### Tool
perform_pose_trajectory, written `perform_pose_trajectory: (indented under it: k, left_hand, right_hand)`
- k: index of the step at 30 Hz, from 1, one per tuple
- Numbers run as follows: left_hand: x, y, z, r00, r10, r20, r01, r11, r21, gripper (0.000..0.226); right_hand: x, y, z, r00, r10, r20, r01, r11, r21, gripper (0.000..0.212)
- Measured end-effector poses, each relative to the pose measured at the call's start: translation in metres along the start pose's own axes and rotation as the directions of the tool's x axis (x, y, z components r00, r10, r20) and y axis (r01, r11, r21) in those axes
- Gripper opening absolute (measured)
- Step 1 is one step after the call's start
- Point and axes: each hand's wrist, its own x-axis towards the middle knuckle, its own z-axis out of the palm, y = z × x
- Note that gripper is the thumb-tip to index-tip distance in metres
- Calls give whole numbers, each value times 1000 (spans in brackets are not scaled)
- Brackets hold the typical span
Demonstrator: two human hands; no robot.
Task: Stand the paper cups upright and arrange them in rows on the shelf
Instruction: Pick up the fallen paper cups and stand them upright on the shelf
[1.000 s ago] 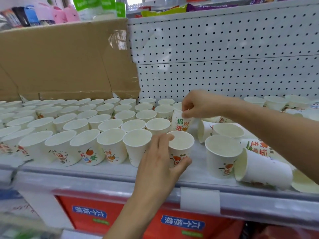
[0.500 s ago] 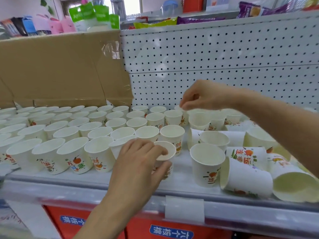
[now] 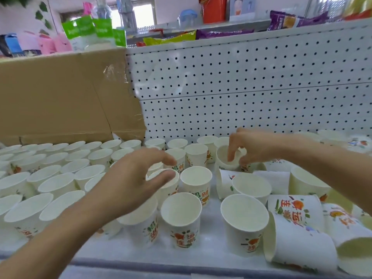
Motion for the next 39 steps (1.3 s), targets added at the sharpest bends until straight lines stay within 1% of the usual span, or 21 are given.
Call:
perform_pose_trajectory:
  k: [2, 4, 7, 9, 11, 13, 14, 16, 18, 21, 24, 26, 28, 29, 31, 33, 34, 36, 38, 39]
  left_hand:
    - [29, -4, 0, 998, 18, 62, -17, 1000, -11, 20]
    - [62, -7, 5, 992, 56, 117, -57, 998, 11, 18]
    - [111, -13, 23, 975, 109, 196, -132, 985, 113, 20]
    - [141, -18, 42, 963, 115, 244, -161, 971, 177, 23]
    - [165, -24, 60, 949, 101, 298, -165, 967, 196, 26]
    - [181, -31, 75, 919, 86, 386, -168, 968, 184, 26]
    - [187, -34, 81, 899, 72, 432, -168, 968, 187, 29]
    - [193, -39, 89, 873, 33, 487, -179, 950, 258, 35]
    - [195, -47, 93, 878, 24, 478, -210, 917, 340, 37]
    - [193, -56, 89, 889, 37, 456, -239, 888, 394, 35]
    - [190, -62, 87, 891, -2, 455, -209, 886, 413, 39]
    - [189, -64, 86, 900, -13, 436, -171, 909, 380, 40]
    - [185, -64, 82, 923, 5, 385, -133, 942, 307, 37]
    - [181, -62, 78, 933, 27, 359, -129, 956, 262, 36]
    - [171, -55, 69, 943, 106, 316, -164, 973, 164, 34]
    - [159, -45, 59, 933, 182, 309, -203, 978, 38, 32]
    - [152, -40, 54, 919, 207, 336, -208, 978, -34, 31]
    - [141, -30, 48, 877, 236, 418, -204, 972, -120, 35]
    - [137, -24, 49, 854, 261, 451, -244, 965, -97, 32]
    - [137, -22, 52, 851, 276, 446, -278, 959, -61, 28]
  right_hand:
    - [4, 0, 4, 1000, -27, 16, 28, 998, -62, 17]
    - [7, 2, 6, 998, -63, 13, 64, 989, -132, 16]
    - [7, 6, 7, 997, -71, 17, 73, 976, -204, 28]
    - [8, 6, 8, 995, -83, 55, 94, 963, -253, 32]
    - [13, 3, 11, 991, -108, 76, 127, 936, -327, 26]
    - [17, 1, 14, 989, -135, 52, 145, 923, -357, 17]
    - [18, 0, 15, 989, -148, 29, 149, 929, -340, 15]
    - [18, -1, 13, 985, -170, -17, 160, 953, -257, 14]
    - [18, -1, 12, 986, -163, -26, 155, 969, -191, 19]
    - [23, -3, 12, 993, -115, -19, 111, 983, -149, 40]
    - [31, -11, 13, 992, -127, -27, 123, 987, -107, 55]
    - [36, -17, 12, 990, -141, -25, 139, 988, -69, 55]
    - [38, -21, 8, 990, -127, -65, 129, 991, 27, 53]
    - [38, -21, 4, 990, -88, -112, 99, 991, 95, 53]
    - [34, -14, -7, 971, 39, -235, 20, 970, 244, 51]
    - [27, 0, -16, 935, 139, -326, -28, 946, 322, 46]
    - [23, 7, -19, 931, 161, -328, -54, 948, 314, 45]
    - [18, 17, -18, 959, 173, -224, -115, 962, 249, 43]
    - [20, 22, -8, 981, 160, -106, -138, 971, 193, 40]
    - [23, 22, -1, 986, 149, -77, -134, 975, 174, 38]
